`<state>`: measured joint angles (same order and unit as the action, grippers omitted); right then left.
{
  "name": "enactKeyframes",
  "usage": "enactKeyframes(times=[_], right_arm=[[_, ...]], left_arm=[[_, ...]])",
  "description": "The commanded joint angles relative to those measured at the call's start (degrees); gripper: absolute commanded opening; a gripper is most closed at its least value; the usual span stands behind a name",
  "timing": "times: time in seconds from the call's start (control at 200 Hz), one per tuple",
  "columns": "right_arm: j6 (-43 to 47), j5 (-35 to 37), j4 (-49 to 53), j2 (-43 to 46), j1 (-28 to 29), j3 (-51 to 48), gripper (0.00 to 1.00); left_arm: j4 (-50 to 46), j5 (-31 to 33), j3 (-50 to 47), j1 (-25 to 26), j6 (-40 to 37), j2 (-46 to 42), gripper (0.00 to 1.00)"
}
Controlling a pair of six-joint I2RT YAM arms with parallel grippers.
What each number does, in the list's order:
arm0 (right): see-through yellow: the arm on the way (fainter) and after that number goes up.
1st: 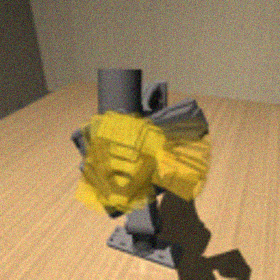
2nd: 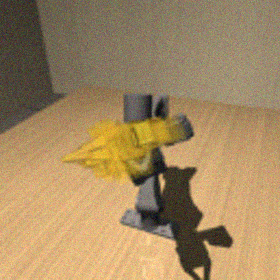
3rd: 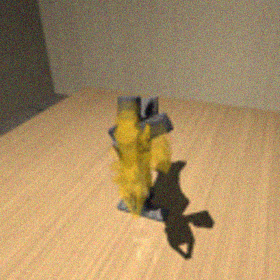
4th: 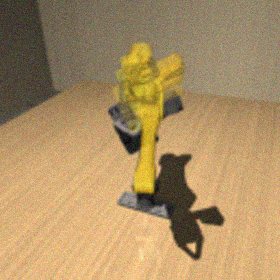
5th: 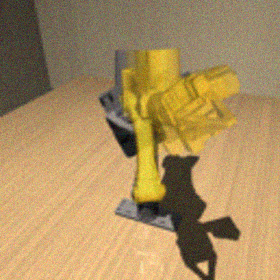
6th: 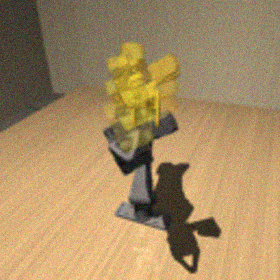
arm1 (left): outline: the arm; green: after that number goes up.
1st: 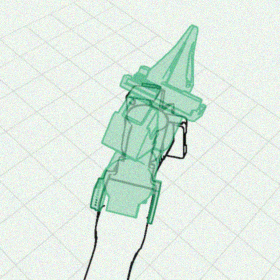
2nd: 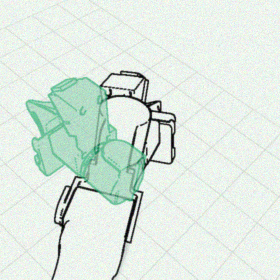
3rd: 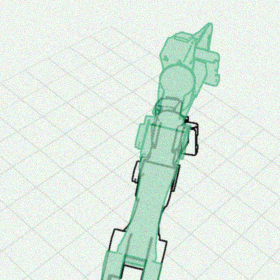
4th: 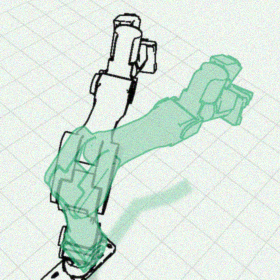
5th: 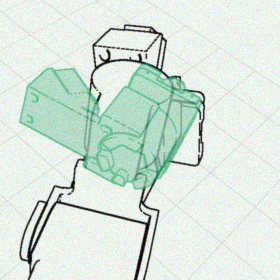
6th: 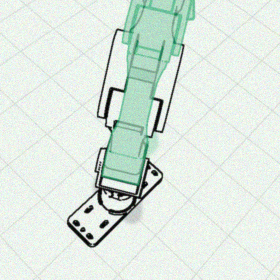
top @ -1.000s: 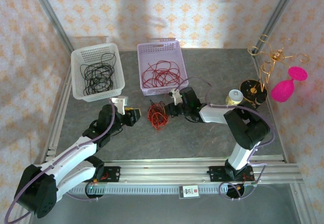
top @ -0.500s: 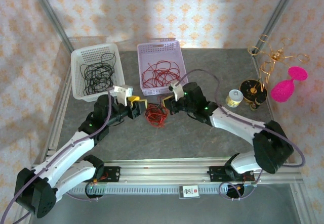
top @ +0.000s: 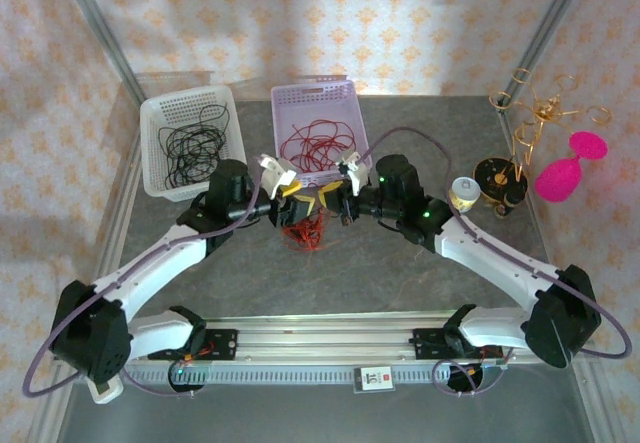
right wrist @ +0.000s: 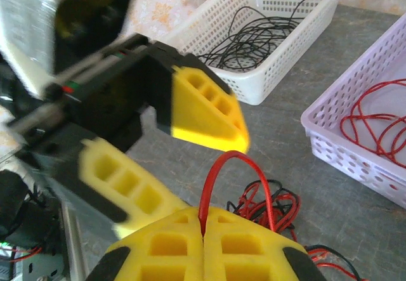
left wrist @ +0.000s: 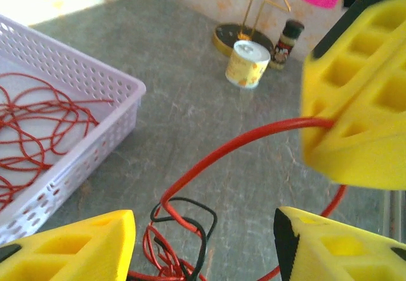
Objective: Untangle the cables
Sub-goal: Untie the cable from multiple cables.
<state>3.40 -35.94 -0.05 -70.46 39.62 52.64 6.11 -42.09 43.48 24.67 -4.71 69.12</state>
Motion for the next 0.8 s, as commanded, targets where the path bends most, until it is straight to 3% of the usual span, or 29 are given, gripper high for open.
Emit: enactKeyframes(times=[0.0,0.28,0.39,0.536,0.661,0.726,0.791], right_arm=[[1.3,-2.7,1.1,1.8,0.2,1.8,0.0],[1.5,-4.0,1.2,2.4,0.2,2.6,0.0],[1.6,-4.6,1.3,2.4,0.2,3.0,0.0],[1.9,-4.6,1.6,2.4,0.2,3.3,0.0],[2.0,-2.0,1.4,2.4,0.2,2.9,0.0],[1.1,2.1,0.0,2.4,0.2,1.7,0.15],[-0.2,6.2,-3.2,4.4,0.2,-0.5,0.22]], left_arm=[[7.7,-4.0,0.4,0.2,-3.0,1.9,0.6],[20.8,-6.5,-1.3,0.3,0.0,5.9,0.52],[28.2,-6.3,-3.9,0.4,1.4,7.0,0.33],[38.5,-3.3,-7.6,1.0,4.0,6.0,0.0],[40.7,5.2,-9.7,1.5,4.1,3.1,0.0],[38.6,9.0,-9.6,1.8,4.1,1.2,0.0],[34.6,10.9,-8.2,2.2,3.8,-0.6,0.0]])
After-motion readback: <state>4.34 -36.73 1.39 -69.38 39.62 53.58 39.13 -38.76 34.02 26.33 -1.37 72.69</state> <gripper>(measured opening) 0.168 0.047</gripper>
